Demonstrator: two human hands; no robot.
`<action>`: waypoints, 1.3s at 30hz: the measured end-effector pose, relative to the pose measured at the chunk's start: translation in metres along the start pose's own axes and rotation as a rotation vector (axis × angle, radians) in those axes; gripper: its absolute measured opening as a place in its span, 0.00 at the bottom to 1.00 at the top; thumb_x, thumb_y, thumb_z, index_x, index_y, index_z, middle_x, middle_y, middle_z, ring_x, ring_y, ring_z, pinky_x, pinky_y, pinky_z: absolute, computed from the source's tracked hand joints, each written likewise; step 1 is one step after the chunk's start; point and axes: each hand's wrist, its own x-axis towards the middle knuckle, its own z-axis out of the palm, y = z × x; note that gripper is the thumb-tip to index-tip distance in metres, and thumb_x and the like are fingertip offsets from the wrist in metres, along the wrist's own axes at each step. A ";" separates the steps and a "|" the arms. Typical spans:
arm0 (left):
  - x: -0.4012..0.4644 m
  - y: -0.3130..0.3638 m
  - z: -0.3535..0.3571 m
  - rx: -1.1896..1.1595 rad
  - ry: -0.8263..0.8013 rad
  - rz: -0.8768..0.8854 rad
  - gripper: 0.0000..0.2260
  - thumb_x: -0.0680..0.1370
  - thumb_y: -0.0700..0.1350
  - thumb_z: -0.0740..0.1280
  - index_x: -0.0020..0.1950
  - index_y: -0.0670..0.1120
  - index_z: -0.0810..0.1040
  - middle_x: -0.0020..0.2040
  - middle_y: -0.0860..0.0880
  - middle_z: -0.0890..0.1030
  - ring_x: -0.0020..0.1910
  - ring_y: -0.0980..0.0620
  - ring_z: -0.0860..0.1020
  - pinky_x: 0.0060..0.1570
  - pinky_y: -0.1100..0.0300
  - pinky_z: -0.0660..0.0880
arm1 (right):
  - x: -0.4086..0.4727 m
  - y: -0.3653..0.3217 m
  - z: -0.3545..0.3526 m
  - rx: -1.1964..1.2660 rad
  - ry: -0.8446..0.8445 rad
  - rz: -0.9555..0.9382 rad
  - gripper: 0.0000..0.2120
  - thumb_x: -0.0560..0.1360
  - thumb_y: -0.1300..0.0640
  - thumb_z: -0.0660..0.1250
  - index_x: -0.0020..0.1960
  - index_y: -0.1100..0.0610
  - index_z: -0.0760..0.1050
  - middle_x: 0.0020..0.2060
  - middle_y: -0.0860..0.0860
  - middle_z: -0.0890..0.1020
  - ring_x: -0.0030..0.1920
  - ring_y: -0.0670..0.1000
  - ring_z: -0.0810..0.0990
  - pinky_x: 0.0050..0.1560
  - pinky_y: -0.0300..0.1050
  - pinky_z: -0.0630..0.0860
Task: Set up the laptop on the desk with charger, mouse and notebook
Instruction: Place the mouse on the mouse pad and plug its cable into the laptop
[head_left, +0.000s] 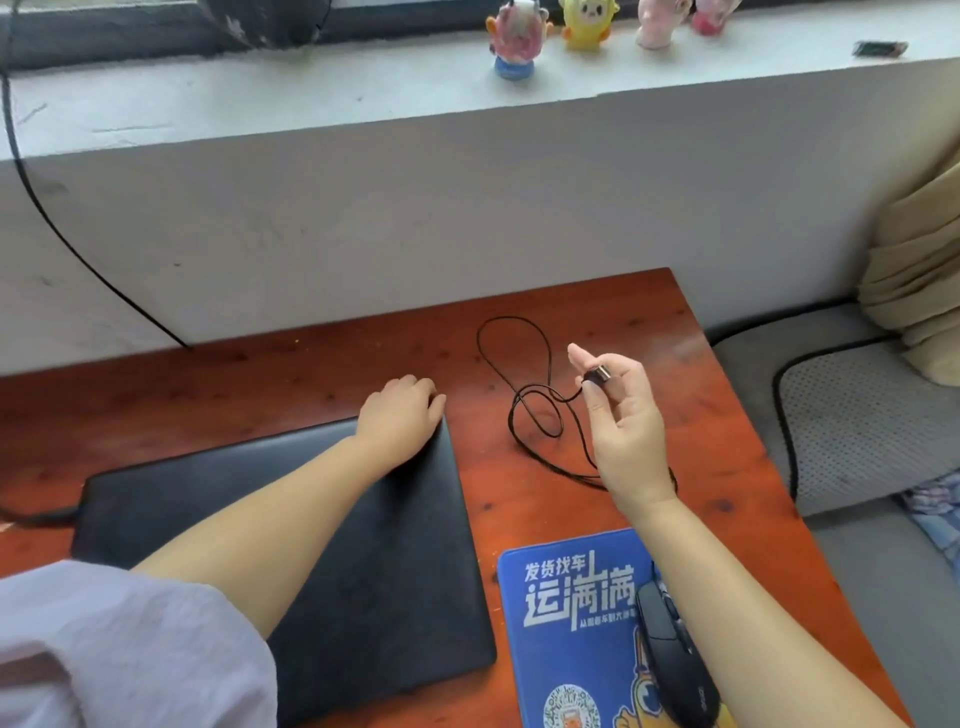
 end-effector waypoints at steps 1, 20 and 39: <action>0.001 0.002 0.002 0.010 0.003 -0.013 0.17 0.80 0.53 0.55 0.53 0.42 0.75 0.52 0.42 0.77 0.55 0.40 0.74 0.51 0.49 0.71 | 0.000 0.001 0.002 -0.014 -0.001 -0.003 0.11 0.79 0.62 0.59 0.54 0.46 0.70 0.59 0.41 0.80 0.53 0.60 0.78 0.51 0.49 0.77; -0.001 0.004 -0.022 -0.159 0.046 -0.101 0.13 0.70 0.53 0.57 0.29 0.47 0.67 0.26 0.50 0.73 0.29 0.50 0.72 0.29 0.61 0.63 | 0.030 0.009 0.020 -0.390 -0.662 0.306 0.15 0.79 0.48 0.54 0.49 0.54 0.77 0.43 0.49 0.81 0.46 0.50 0.78 0.51 0.45 0.72; -0.021 0.001 -0.048 -0.252 0.274 -0.015 0.17 0.73 0.52 0.57 0.26 0.48 0.61 0.22 0.50 0.64 0.24 0.53 0.64 0.27 0.60 0.58 | 0.048 -0.025 0.049 -0.458 -1.038 0.256 0.13 0.78 0.48 0.59 0.56 0.49 0.80 0.27 0.43 0.68 0.25 0.41 0.65 0.33 0.38 0.63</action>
